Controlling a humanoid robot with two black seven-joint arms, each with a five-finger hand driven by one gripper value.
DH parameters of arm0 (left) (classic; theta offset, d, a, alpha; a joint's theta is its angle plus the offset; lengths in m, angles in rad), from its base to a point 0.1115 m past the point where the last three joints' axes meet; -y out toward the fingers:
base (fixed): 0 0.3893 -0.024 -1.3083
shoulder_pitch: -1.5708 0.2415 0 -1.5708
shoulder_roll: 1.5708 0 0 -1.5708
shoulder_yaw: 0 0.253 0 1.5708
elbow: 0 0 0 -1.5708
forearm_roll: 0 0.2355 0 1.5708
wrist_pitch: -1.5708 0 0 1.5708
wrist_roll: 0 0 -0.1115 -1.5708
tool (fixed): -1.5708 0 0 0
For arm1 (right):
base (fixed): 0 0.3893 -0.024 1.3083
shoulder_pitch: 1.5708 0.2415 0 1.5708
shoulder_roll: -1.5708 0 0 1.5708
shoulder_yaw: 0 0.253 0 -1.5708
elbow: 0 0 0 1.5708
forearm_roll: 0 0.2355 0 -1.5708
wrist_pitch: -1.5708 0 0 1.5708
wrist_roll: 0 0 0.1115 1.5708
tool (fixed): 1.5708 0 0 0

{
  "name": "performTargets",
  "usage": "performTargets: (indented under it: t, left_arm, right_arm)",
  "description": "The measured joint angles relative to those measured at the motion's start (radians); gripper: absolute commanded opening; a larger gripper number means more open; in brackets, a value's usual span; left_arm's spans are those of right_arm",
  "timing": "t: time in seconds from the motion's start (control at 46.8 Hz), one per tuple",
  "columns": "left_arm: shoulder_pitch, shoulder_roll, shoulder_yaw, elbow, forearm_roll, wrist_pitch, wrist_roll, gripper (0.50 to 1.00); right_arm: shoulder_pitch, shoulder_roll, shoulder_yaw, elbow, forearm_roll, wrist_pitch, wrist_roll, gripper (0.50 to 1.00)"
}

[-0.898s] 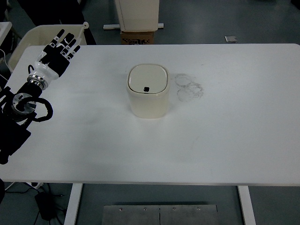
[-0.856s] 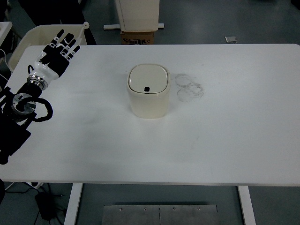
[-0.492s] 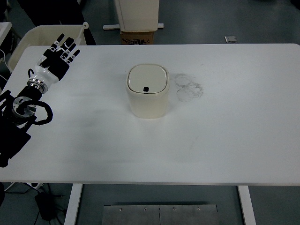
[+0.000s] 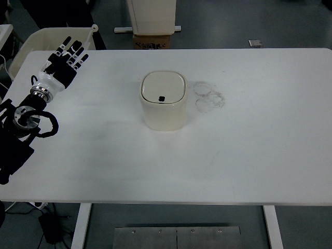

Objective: Open trash can

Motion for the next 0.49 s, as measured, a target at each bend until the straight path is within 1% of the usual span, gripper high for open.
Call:
performTargets:
  t: [0.193, 0.492]
  left_arm:
    - [-0.016, 0.003, -0.002, -0.001, 0.000, 0.007, 0.000, 1.000]
    - [-0.003, 0.005, 0.001, -0.006, 0.000, 0.009, 0.000, 1.000]
  right_arm:
    - [0.000, 0.000, 0.000, 0.000, 0.000, 0.000, 0.000, 0.993]
    - [0.000, 0.000, 0.000, 0.000, 0.000, 0.000, 0.000, 0.993]
